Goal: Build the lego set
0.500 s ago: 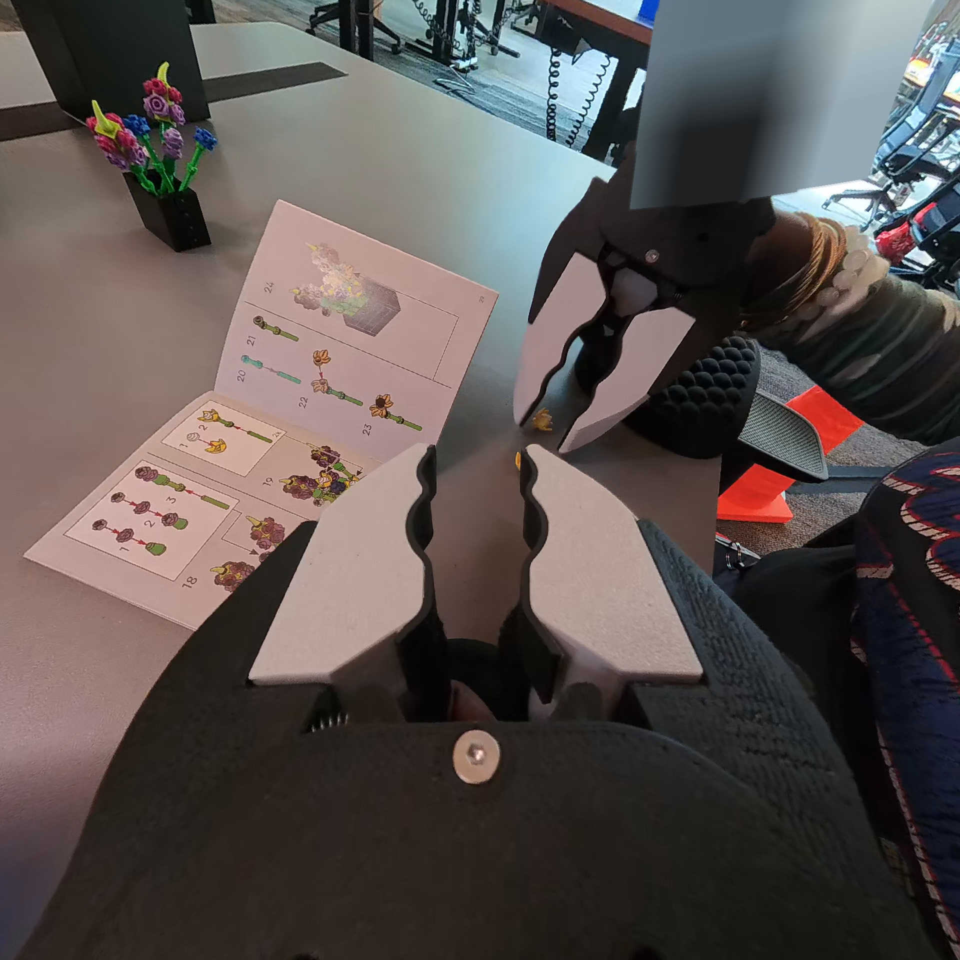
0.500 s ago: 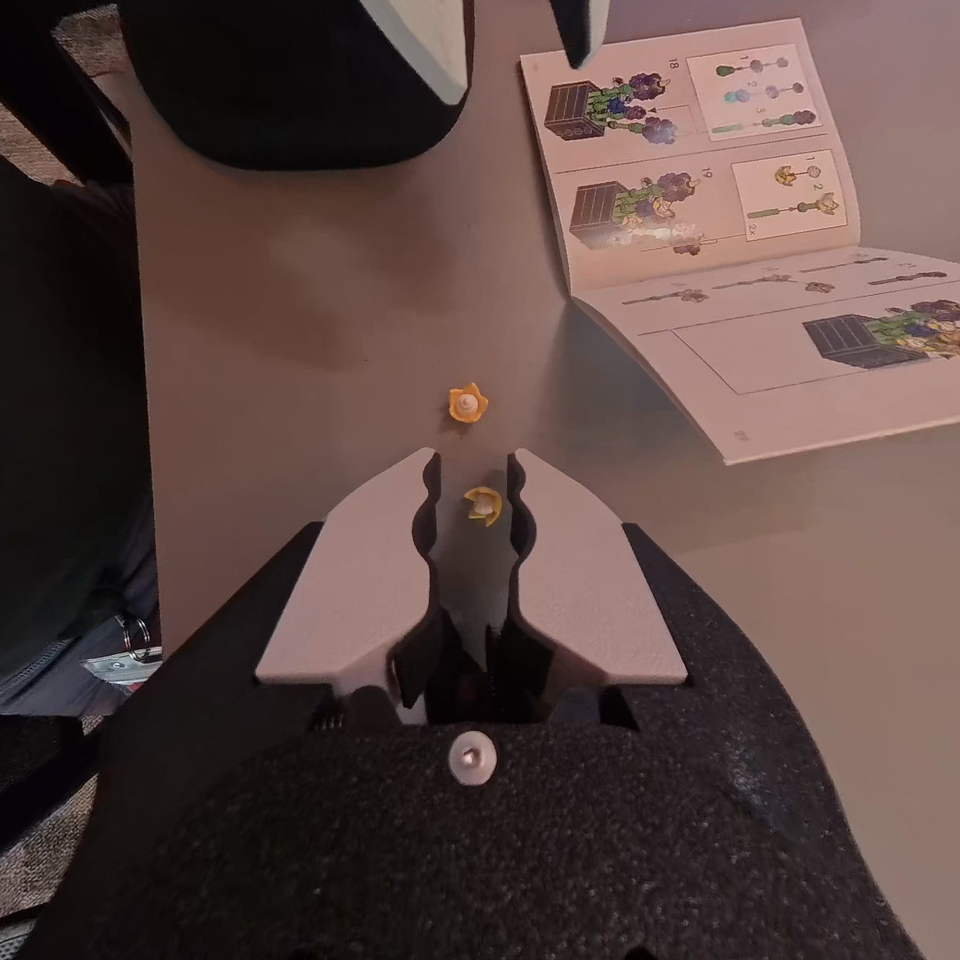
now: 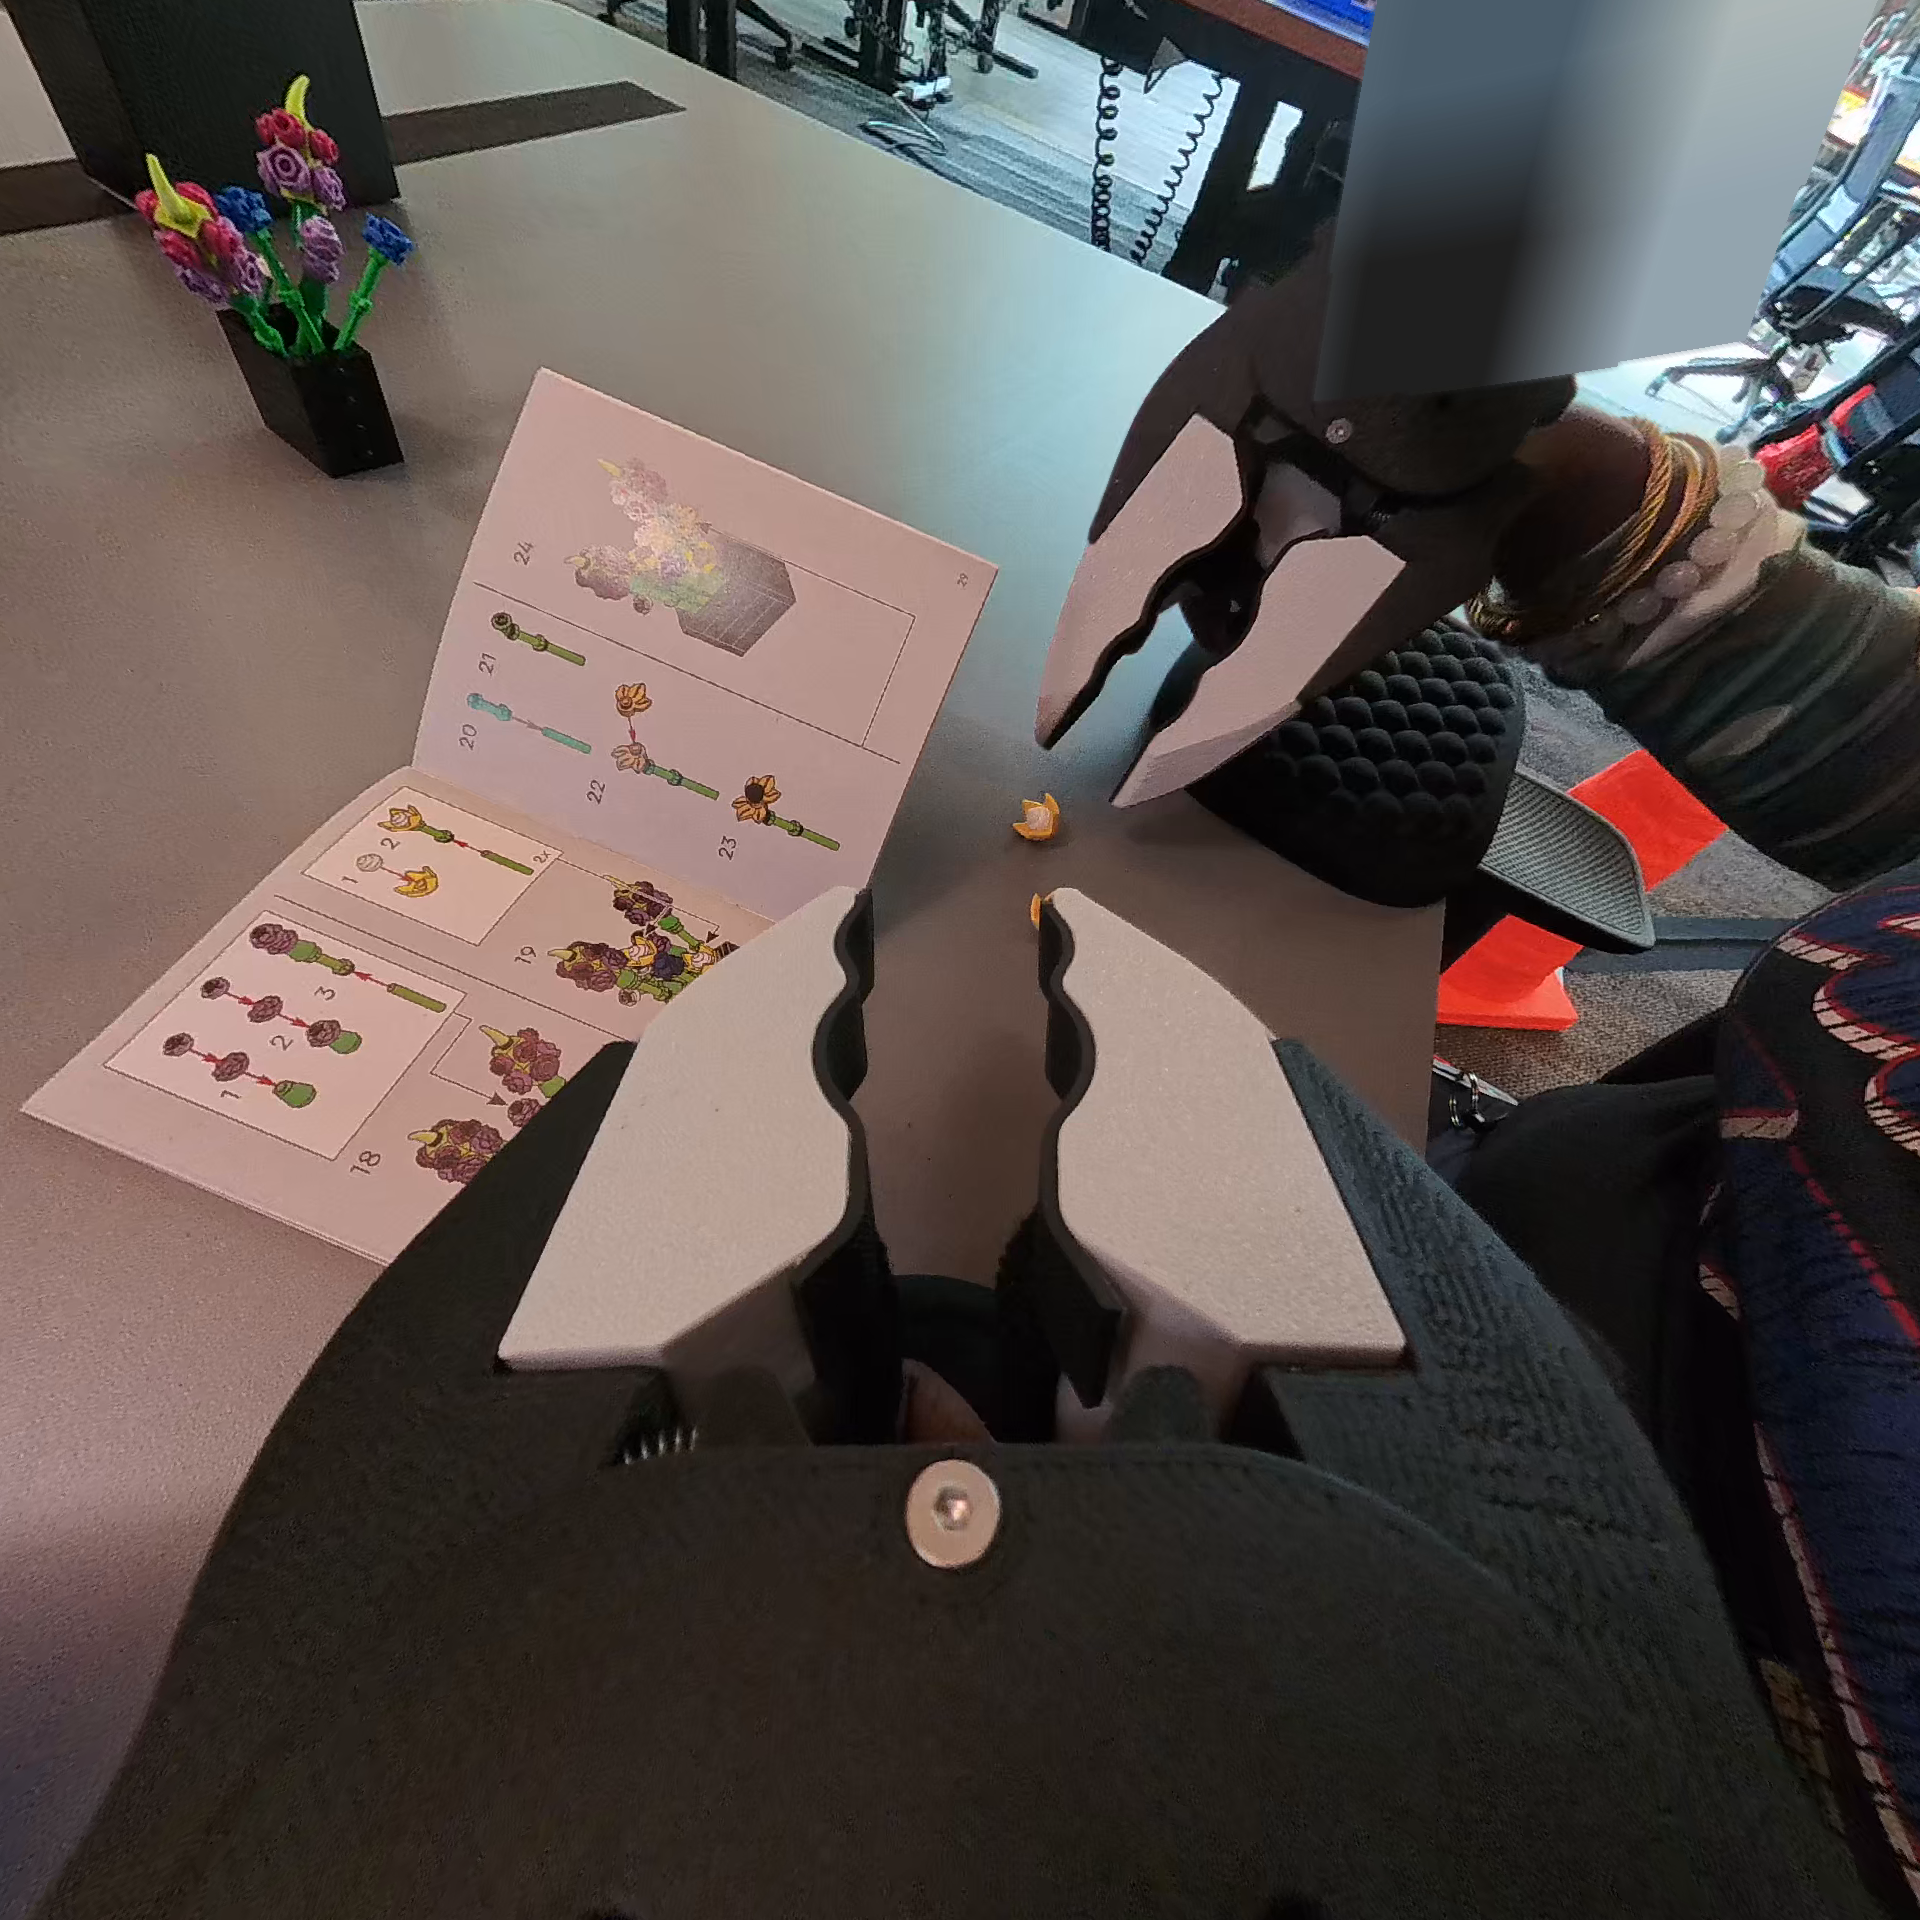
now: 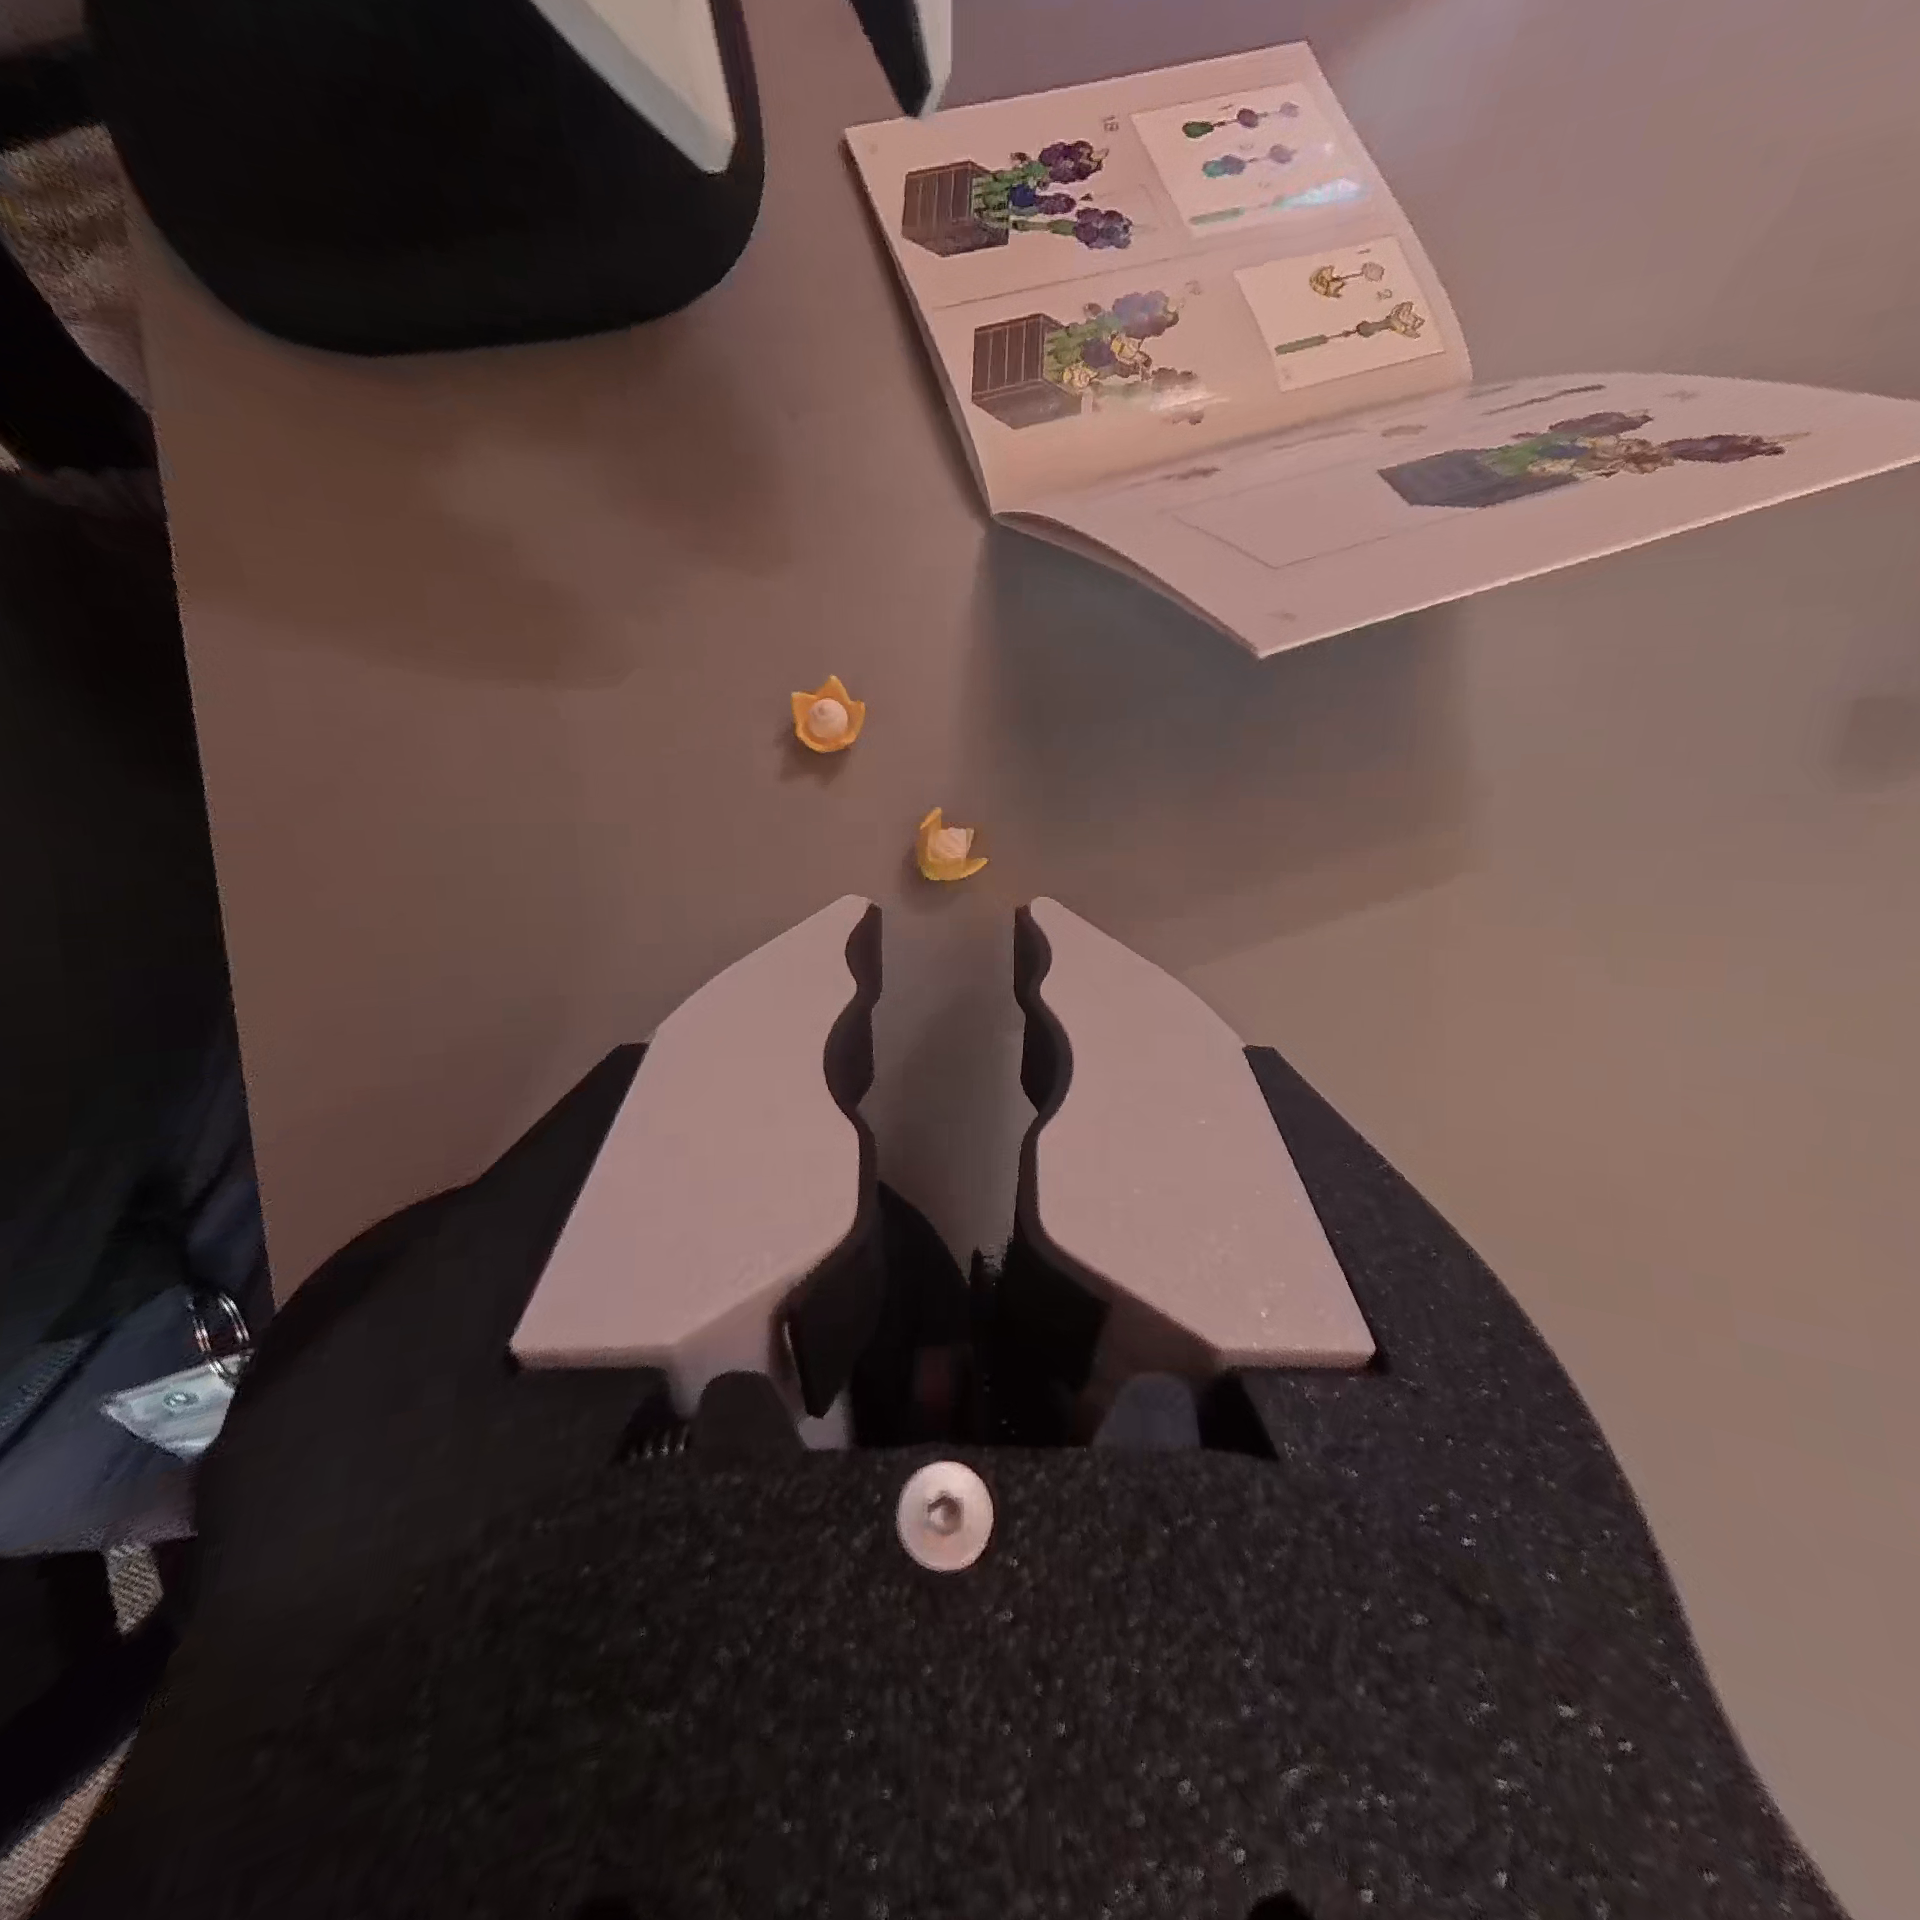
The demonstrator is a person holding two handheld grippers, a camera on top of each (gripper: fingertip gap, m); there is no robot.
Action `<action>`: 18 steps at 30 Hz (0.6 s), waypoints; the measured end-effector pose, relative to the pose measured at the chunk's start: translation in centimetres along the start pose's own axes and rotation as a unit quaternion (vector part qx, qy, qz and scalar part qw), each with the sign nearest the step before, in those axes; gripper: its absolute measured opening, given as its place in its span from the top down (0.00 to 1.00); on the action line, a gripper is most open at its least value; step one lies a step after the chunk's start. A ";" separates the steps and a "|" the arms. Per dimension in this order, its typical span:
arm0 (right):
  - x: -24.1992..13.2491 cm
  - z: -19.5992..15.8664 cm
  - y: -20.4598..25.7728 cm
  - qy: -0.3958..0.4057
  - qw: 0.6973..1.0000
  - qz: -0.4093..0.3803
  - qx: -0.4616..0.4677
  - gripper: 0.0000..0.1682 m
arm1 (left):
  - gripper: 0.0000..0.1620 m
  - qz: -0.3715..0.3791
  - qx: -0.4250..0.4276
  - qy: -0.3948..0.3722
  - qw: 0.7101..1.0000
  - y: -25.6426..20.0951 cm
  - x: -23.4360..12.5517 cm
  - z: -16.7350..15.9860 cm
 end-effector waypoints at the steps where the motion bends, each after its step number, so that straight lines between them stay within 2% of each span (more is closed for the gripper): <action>1: 0.1 0.1 0.0 -0.006 1.000 0.005 0.008 0.86 | 0.81 0.001 0.001 0.000 1.000 0.0 0.0 0.0; 6: 0.5 0.7 0.3 -0.028 0.997 0.031 0.058 0.86 | 0.81 0.004 0.003 -0.002 1.000 0.0 0.0 0.0; 18: 0.8 0.4 -0.5 0.008 0.990 0.060 0.130 0.87 | 0.82 0.001 0.000 0.002 1.000 0.0 0.1 -0.1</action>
Point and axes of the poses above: each gripper's, where its closed fingertips meet, x out along the fingers, z out of its top, y = z × x across the jaws, the point moved 1 cm from there along -x, back along the fingers, and after that the axes turned 4 degrees about z, right-handed, at the moved point
